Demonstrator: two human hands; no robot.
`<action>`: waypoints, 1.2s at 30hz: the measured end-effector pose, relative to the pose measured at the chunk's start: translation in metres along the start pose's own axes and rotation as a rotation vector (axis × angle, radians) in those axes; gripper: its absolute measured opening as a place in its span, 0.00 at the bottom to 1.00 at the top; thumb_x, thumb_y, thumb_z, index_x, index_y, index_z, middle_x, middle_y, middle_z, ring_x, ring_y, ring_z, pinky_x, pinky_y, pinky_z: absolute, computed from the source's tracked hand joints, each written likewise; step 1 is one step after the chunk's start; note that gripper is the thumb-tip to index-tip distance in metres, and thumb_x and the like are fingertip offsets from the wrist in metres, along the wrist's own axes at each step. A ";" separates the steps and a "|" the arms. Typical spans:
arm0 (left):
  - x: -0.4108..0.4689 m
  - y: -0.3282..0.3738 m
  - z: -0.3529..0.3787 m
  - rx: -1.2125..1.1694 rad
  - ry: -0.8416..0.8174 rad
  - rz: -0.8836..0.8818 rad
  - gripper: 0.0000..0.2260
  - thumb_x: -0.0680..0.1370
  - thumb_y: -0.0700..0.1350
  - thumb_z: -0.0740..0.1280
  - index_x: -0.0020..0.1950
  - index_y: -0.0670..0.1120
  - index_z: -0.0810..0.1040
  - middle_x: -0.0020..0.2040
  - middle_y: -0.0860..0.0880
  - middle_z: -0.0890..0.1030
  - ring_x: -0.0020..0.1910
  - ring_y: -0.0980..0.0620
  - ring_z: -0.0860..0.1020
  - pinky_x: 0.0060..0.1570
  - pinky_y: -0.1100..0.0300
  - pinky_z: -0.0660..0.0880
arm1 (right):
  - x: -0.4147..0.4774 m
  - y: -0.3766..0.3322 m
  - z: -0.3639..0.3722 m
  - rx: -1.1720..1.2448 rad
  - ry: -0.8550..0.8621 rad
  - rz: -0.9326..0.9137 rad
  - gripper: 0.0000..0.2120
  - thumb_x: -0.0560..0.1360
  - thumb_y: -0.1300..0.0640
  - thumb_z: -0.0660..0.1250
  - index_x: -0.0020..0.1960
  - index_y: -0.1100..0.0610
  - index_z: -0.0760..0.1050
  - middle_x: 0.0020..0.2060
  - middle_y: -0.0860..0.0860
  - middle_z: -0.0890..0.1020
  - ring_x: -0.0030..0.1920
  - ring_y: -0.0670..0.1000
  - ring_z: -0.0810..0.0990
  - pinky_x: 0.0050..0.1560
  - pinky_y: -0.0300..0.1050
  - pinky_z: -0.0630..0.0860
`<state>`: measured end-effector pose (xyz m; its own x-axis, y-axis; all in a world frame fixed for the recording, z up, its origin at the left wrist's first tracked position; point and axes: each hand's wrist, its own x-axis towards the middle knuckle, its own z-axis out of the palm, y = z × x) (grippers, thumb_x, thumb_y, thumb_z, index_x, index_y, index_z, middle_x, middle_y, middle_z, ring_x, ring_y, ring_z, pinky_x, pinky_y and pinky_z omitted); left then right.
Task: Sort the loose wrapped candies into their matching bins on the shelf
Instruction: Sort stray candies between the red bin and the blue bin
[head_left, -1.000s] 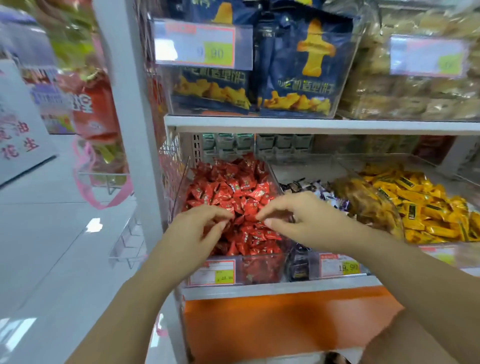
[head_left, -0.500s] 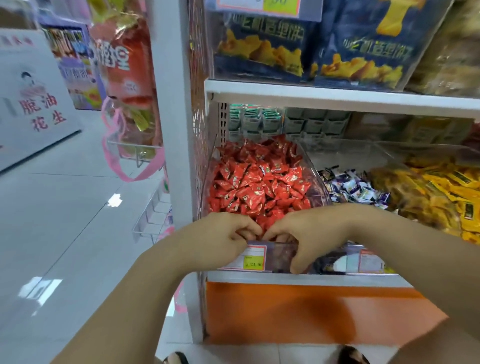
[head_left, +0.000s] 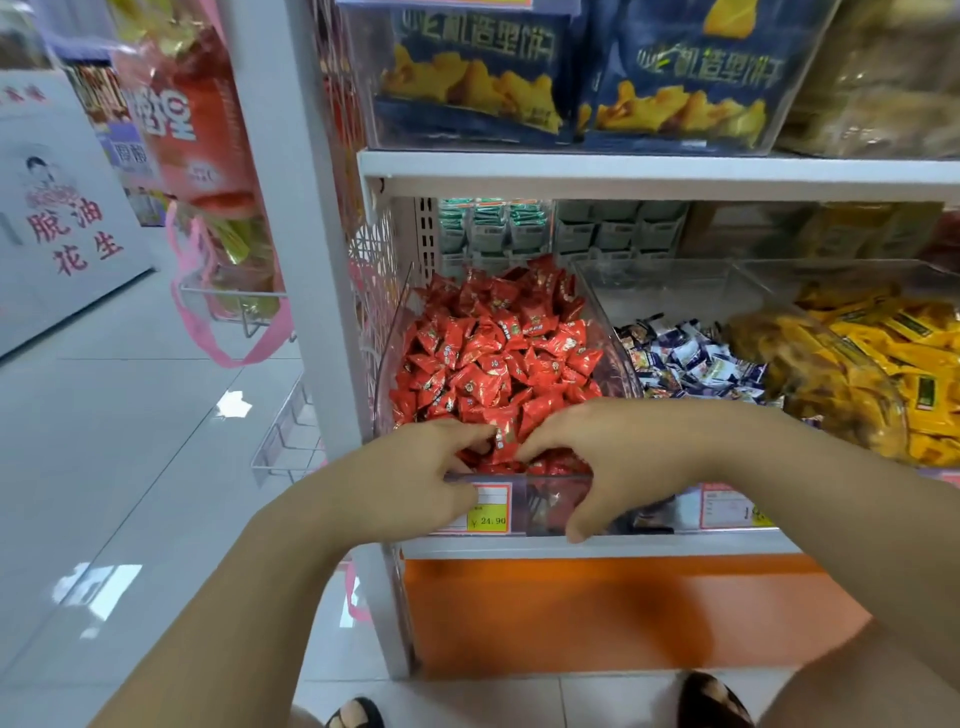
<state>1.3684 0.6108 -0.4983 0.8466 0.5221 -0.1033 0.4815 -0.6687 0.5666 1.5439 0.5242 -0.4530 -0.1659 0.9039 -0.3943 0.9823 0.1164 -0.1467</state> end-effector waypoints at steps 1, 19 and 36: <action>0.000 0.000 -0.001 0.009 -0.009 0.001 0.28 0.76 0.41 0.63 0.75 0.52 0.61 0.67 0.55 0.71 0.59 0.61 0.75 0.54 0.73 0.69 | -0.003 0.000 -0.001 0.029 0.032 -0.008 0.33 0.70 0.46 0.72 0.71 0.48 0.65 0.65 0.42 0.71 0.62 0.43 0.70 0.62 0.37 0.68; -0.006 0.004 -0.003 -0.007 -0.041 -0.004 0.25 0.75 0.38 0.64 0.72 0.49 0.67 0.65 0.53 0.73 0.60 0.56 0.75 0.59 0.61 0.71 | 0.029 -0.002 0.013 0.068 -0.254 0.117 0.39 0.64 0.46 0.77 0.69 0.47 0.60 0.54 0.47 0.76 0.53 0.49 0.77 0.55 0.49 0.76; -0.006 0.003 -0.004 -0.004 -0.046 0.007 0.27 0.75 0.39 0.64 0.73 0.54 0.65 0.66 0.55 0.74 0.59 0.59 0.75 0.59 0.64 0.71 | 0.016 -0.001 0.009 0.245 -0.106 0.057 0.25 0.68 0.54 0.75 0.58 0.43 0.66 0.51 0.45 0.76 0.44 0.50 0.80 0.49 0.49 0.79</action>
<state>1.3635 0.6077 -0.4926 0.8595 0.4924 -0.1368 0.4747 -0.6700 0.5708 1.5396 0.5348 -0.4669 -0.1320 0.8564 -0.4992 0.9421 -0.0481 -0.3317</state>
